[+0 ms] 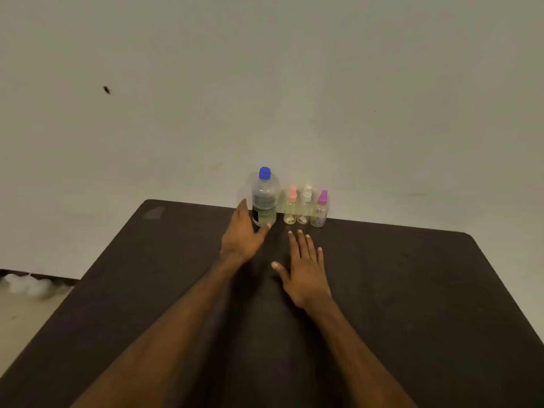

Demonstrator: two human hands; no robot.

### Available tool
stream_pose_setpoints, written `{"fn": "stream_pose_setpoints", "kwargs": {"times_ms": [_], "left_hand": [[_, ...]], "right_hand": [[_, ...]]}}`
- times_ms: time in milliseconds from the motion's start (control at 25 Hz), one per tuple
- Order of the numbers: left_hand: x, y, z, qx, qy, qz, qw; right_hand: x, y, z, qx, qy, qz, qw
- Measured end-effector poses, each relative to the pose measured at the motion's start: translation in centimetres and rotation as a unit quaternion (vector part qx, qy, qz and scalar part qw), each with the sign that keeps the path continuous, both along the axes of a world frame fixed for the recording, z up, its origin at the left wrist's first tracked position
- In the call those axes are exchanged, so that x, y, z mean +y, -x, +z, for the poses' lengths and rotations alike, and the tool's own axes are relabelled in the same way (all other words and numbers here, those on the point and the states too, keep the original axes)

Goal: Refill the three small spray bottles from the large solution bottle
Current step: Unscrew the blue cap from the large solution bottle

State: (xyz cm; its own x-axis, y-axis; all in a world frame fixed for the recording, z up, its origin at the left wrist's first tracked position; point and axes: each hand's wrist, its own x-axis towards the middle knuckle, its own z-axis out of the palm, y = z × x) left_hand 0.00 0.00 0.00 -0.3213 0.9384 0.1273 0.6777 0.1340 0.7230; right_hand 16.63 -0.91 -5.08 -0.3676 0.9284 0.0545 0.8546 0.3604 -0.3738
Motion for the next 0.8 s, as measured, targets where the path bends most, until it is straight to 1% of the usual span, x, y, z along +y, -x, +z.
{"fn": "stream_pose_setpoints", "kwargs": {"times_ms": [120,200,280,440,560,800], "left_hand": [[2.2,0.0,-1.5,-0.099,-0.014,0.024,0.995],[3.9,0.2,-2.7,-0.141,-0.027,0.022,0.989],[4.8,0.2,-4.4,-0.157,-0.045,0.019,0.986],[5.3,0.0,-5.4,-0.144,-0.065,0.068,0.985],[3.5,-0.4,-5.2,-0.115,-0.063,0.076,0.988],[-5.4,-2.9,-6.2,-0.064,-0.072,0.059,0.994]], "right_hand": [[-0.4,-0.4,-2.0,0.000,-0.012,-0.018,1.000],[-0.5,-0.6,-2.5,-0.001,-0.021,-0.004,1.000],[-0.5,-0.7,-2.6,-0.010,-0.031,0.003,0.999],[-0.6,-0.9,-2.9,-0.026,-0.029,0.012,0.999],[-2.4,-1.4,-2.8,-0.019,-0.022,0.013,1.000],[-8.2,-3.6,-2.2,-0.015,-0.009,0.022,1.000]]}}
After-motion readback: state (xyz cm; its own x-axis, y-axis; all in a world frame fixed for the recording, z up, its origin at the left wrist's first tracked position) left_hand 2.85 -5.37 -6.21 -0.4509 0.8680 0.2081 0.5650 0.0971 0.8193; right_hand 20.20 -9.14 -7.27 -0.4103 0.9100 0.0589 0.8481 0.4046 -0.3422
